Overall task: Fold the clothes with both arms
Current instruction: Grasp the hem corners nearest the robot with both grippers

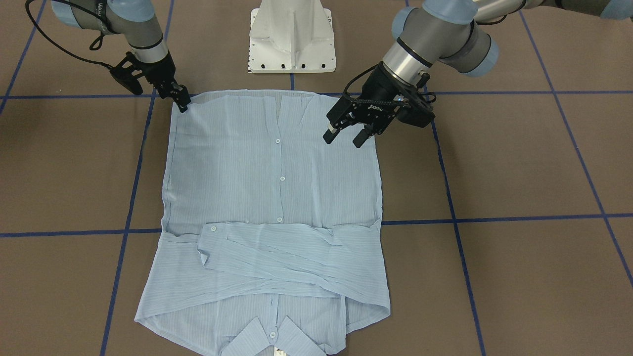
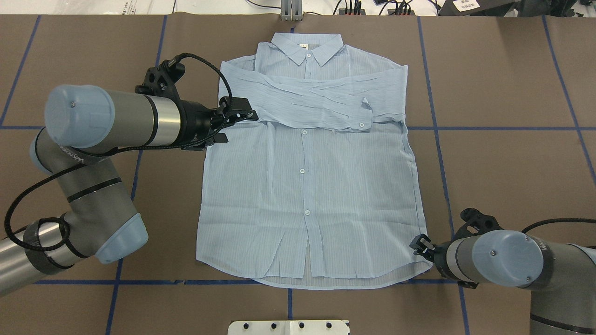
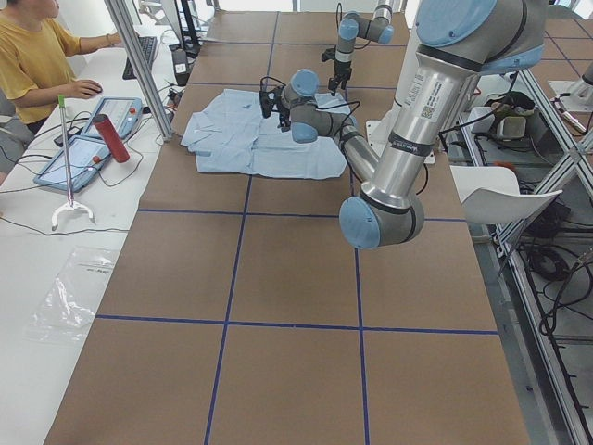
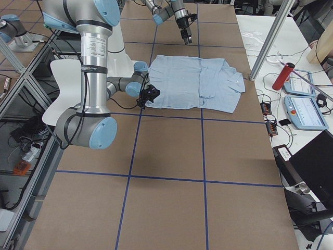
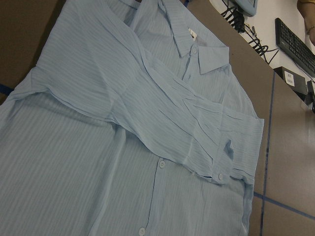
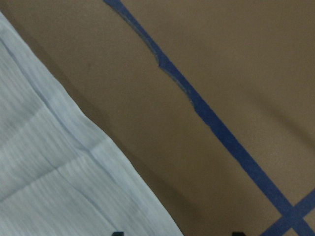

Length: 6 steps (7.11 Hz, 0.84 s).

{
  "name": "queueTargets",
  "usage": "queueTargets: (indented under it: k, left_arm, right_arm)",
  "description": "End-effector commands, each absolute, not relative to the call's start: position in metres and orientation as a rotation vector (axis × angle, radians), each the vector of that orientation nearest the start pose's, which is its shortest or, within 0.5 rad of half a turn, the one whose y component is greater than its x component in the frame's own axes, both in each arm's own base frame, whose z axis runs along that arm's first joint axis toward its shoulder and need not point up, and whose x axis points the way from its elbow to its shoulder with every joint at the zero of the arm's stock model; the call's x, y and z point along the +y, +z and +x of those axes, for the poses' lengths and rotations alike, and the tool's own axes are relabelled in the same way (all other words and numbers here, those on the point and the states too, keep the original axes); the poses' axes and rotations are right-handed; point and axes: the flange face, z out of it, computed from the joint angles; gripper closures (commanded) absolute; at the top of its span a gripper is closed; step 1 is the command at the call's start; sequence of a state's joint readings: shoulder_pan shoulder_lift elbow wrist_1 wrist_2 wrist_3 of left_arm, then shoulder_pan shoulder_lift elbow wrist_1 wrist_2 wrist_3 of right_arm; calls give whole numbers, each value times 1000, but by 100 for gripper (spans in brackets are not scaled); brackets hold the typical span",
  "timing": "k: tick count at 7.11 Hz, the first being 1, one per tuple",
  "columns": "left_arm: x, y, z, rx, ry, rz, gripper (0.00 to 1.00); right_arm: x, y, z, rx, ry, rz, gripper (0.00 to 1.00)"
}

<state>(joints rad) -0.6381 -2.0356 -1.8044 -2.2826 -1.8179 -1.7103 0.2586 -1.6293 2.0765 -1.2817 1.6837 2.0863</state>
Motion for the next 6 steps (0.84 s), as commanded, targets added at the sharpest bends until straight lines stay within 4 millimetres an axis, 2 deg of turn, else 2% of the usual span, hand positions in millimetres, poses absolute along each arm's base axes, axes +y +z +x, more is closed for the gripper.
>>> queueTargets:
  k: [1, 2, 4, 5, 6]
  left_arm:
    - [-445, 206, 419, 1426, -465, 148, 2]
    - [-446, 207, 419, 1425, -467, 148, 2]
    - [-443, 202, 415, 1436, -463, 152, 2]
    - [-443, 204, 415, 1433, -465, 152, 2]
    - [-443, 204, 415, 1433, -464, 153, 2]
  right_arm:
    - [-234, 424, -424, -730, 690, -208, 27]
    - [-231, 424, -426, -728, 691, -214, 36]
    - [-231, 423, -426, -730, 705, -220, 72]
    - [-231, 423, -426, -732, 705, -221, 95]
    - [-232, 422, -426, -735, 705, -222, 100]
